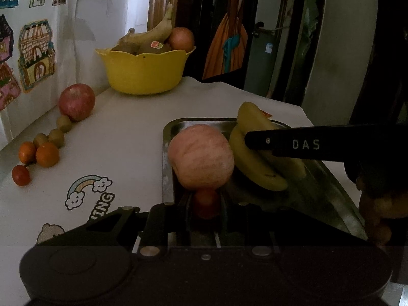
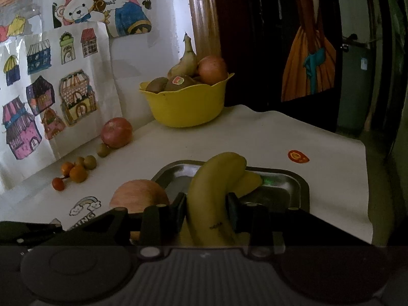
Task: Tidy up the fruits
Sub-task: 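Lower the small red fruit over the tray while right gripper lowers the banana there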
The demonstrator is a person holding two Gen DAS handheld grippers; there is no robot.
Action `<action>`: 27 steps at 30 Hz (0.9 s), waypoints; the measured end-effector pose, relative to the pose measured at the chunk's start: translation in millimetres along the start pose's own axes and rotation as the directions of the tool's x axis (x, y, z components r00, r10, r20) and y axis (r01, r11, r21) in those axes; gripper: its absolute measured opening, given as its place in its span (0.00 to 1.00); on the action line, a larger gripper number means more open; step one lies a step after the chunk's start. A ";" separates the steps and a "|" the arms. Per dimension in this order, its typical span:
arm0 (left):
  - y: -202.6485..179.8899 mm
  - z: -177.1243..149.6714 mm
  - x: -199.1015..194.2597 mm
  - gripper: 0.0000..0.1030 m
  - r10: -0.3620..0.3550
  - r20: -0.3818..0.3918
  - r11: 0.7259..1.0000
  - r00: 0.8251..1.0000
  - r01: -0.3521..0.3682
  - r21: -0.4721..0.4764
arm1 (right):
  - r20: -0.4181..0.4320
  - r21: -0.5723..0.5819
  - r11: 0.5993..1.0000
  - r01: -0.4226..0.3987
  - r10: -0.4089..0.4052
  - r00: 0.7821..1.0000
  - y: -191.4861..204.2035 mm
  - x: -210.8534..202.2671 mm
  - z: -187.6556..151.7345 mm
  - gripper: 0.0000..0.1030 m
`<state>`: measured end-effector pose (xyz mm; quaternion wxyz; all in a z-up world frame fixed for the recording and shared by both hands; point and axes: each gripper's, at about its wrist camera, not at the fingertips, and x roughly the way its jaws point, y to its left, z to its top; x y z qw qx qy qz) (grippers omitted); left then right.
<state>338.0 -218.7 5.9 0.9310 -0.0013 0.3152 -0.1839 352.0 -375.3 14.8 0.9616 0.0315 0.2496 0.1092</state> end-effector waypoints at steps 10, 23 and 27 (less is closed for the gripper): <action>-0.2 0.2 2.6 0.25 -0.003 -0.004 1.000 1.000 0.003 -0.016 | 0.013 0.023 1.000 -0.016 0.016 1.000 -3.3 -4.3 0.7 0.39; -2.2 -0.4 -16.5 0.71 -0.022 0.023 1.000 0.999 0.022 -0.021 | 0.006 0.027 0.999 -0.017 0.017 1.000 -2.6 -7.7 -3.2 0.53; 1.6 1.6 -26.4 0.75 -0.009 0.044 0.999 0.999 0.010 -0.033 | 0.018 0.023 1.000 -0.002 0.002 1.000 -2.7 -15.1 -3.8 0.57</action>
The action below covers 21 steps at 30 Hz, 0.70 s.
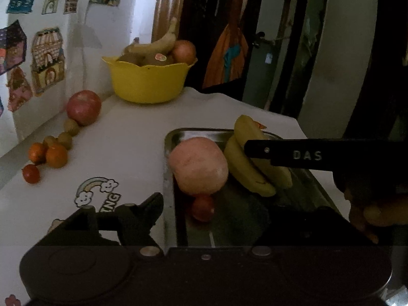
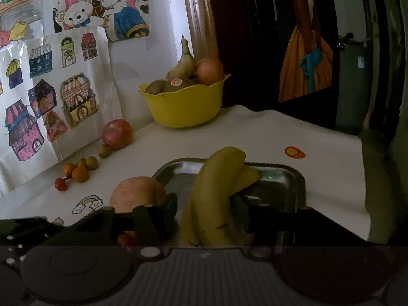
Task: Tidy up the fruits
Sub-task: 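Open left gripper releasing the red fruit while right gripper releases the banana in the tray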
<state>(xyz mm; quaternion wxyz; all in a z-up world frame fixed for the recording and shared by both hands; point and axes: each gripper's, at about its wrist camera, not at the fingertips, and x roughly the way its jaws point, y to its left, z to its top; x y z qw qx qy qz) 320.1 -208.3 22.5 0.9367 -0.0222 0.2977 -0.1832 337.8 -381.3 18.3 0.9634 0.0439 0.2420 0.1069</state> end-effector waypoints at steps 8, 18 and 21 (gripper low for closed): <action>11.3 3.1 -28.7 0.96 0.024 0.054 0.999 0.998 -0.022 -0.035 | 0.029 0.010 1.000 0.019 -0.019 0.999 6.2 -22.2 6.3 0.74; 46.3 1.5 -84.0 0.99 0.064 0.132 0.996 0.989 -0.055 -0.073 | 0.094 -0.005 1.000 0.030 -0.029 0.995 29.5 -72.9 9.6 0.96; 60.9 -3.0 -101.9 0.99 0.079 0.147 0.994 0.986 -0.067 -0.087 | 0.114 -0.005 0.999 0.039 -0.038 0.993 37.4 -88.7 6.4 1.00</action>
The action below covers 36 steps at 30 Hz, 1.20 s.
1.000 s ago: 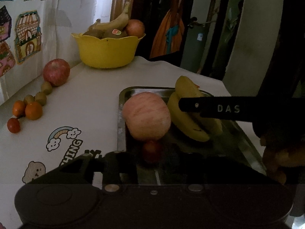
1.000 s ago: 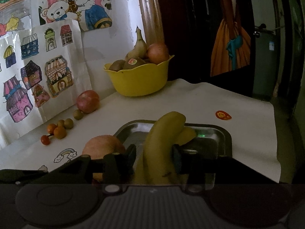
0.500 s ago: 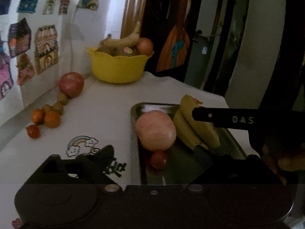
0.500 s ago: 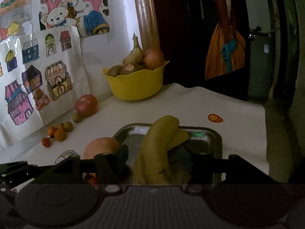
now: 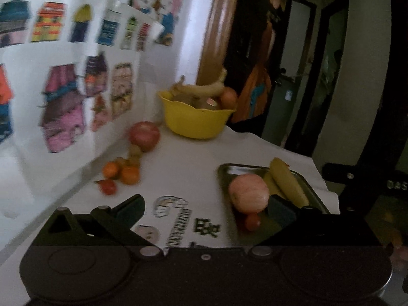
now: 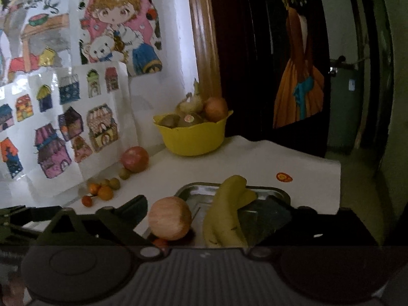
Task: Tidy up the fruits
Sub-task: 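Open left gripper releasing the red fruit while right gripper releases the banana in the tray, then withdraw both open grippers from the tray toward the fruit row by the wall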
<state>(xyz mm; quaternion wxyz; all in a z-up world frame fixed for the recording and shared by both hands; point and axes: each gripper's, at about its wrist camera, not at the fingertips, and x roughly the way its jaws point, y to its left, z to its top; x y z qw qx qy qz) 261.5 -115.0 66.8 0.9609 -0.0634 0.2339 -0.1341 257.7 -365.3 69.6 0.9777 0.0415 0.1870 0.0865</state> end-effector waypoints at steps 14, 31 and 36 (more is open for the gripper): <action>63.6 -19.7 -75.4 0.99 0.106 0.042 0.994 0.993 -0.105 -0.009 | -0.055 -0.082 0.996 0.018 -0.022 0.998 66.7 -41.3 -43.5 1.00; 111.2 -49.0 -106.4 0.99 0.162 -0.001 0.986 0.987 -0.162 -0.033 | -0.164 -0.081 0.996 -0.036 0.023 0.986 158.2 -45.9 -91.4 1.00; 117.6 -51.2 -102.7 0.99 0.170 -0.012 0.985 0.985 -0.170 -0.027 | -0.179 -0.103 0.994 -0.037 0.019 0.984 176.4 -40.5 -94.9 1.00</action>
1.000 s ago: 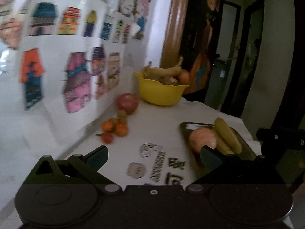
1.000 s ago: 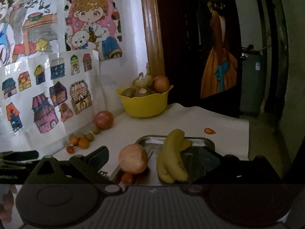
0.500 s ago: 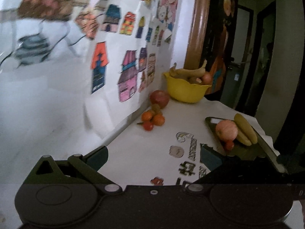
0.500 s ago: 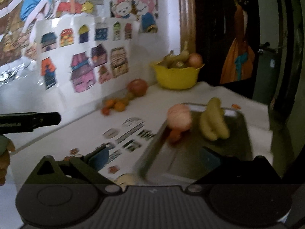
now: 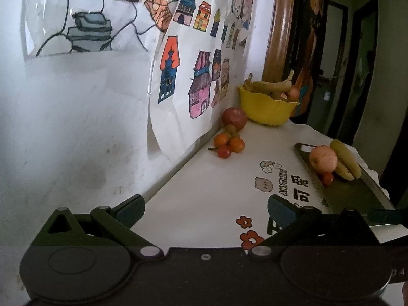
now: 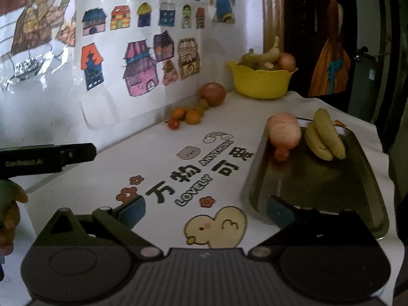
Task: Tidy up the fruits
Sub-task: 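Withdraw both open grippers from the tray toward the fruit row by the wall, then close left gripper on a red cherry tomato while right closes on an orange tangerine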
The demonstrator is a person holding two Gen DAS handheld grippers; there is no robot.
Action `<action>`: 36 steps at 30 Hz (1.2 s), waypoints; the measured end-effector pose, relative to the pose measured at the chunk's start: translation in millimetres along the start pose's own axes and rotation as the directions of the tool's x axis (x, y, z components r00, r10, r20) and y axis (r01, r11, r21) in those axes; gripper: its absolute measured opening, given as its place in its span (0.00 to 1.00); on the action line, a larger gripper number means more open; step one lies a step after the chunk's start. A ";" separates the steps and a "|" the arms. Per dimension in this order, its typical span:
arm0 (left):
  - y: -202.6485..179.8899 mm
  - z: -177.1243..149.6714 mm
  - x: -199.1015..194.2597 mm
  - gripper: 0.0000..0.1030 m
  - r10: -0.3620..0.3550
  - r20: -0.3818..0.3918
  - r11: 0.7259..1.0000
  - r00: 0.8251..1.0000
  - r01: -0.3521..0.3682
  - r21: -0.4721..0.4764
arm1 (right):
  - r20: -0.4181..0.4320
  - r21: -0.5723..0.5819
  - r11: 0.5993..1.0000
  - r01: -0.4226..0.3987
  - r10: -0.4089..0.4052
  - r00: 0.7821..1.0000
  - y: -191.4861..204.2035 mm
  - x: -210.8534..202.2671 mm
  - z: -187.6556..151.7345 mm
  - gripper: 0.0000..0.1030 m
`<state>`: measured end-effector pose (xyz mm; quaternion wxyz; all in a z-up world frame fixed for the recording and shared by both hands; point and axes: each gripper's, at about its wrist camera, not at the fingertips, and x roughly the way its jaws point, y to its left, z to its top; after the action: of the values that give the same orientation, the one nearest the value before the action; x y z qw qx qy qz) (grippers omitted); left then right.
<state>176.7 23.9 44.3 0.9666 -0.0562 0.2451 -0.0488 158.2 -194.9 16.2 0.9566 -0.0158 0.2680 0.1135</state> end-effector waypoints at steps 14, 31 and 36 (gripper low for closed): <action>-11.8 15.3 35.9 0.99 -0.011 -0.030 0.999 1.000 0.013 0.046 | -0.002 -0.082 0.997 -0.003 0.003 1.000 -2.0 18.6 31.4 1.00; -44.4 51.1 115.7 0.99 -0.010 -0.021 0.986 1.000 0.013 0.167 | 0.033 -0.136 0.978 -0.160 0.166 0.986 -40.2 126.0 138.3 1.00; -51.0 55.7 140.5 0.91 0.012 -0.020 0.980 1.000 -0.008 0.200 | -0.021 -0.136 0.972 -0.194 0.193 0.981 -46.1 180.6 148.7 0.95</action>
<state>322.9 -39.0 34.0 0.9650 0.0432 0.2495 -0.0689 394.4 -188.6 48.8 0.9366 -0.0557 0.2634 0.2242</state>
